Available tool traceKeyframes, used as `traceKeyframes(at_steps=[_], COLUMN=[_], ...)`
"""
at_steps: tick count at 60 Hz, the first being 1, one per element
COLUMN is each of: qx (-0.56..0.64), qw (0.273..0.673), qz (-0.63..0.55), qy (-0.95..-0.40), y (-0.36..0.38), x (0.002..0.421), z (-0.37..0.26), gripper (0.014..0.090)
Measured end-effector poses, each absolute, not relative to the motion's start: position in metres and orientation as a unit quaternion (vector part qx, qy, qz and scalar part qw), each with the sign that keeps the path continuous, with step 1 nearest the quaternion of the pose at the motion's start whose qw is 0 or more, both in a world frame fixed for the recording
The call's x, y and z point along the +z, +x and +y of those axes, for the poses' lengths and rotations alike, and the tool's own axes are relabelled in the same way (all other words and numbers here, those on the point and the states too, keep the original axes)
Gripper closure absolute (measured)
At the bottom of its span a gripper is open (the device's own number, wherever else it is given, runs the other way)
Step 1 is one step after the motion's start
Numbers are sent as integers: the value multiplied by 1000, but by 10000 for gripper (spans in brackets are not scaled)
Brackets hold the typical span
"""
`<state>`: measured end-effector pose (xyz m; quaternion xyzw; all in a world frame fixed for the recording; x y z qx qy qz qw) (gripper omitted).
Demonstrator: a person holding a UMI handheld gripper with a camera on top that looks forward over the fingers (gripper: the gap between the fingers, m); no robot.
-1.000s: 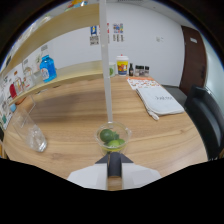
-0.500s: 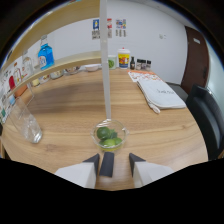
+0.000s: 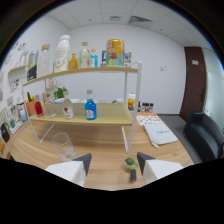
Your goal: Make me a cup of Mojito.
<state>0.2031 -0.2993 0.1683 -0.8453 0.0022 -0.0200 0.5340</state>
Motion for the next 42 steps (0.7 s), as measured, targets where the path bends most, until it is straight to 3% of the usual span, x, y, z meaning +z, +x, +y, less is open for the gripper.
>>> traceKeyframes(at_steps=[11, 31, 42], qx=[15, 21, 21], qw=[551, 498, 522], qz=[-9, 3, 5], qy=[-835, -867, -853], y=[114, 38, 33], x=[181, 130, 163], z=[-310, -330, -311], gripper=[189, 183, 179])
